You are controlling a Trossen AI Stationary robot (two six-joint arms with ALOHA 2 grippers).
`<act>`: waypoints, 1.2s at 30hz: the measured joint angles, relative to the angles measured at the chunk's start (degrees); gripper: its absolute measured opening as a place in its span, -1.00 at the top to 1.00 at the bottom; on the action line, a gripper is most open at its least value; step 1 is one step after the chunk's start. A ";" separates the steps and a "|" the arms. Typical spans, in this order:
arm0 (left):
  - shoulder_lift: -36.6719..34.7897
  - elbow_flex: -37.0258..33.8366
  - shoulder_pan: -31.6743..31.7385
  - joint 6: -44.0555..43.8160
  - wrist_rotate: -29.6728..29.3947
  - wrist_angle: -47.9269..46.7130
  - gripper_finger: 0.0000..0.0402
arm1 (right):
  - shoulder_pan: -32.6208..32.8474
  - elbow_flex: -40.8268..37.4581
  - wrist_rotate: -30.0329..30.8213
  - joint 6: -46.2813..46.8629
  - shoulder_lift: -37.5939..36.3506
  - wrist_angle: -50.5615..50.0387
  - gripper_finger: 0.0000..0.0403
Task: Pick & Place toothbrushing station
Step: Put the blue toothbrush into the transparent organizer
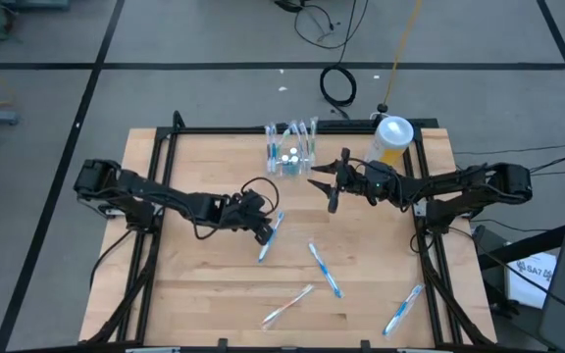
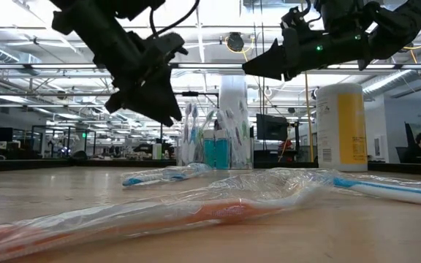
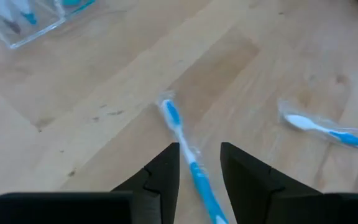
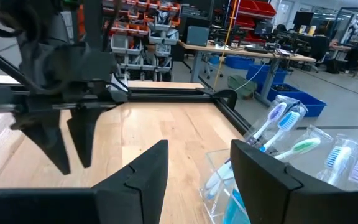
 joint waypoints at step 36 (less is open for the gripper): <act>15.99 -0.07 7.54 4.83 9.42 15.04 0.41 | 0.00 0.02 0.02 0.02 0.02 0.02 0.17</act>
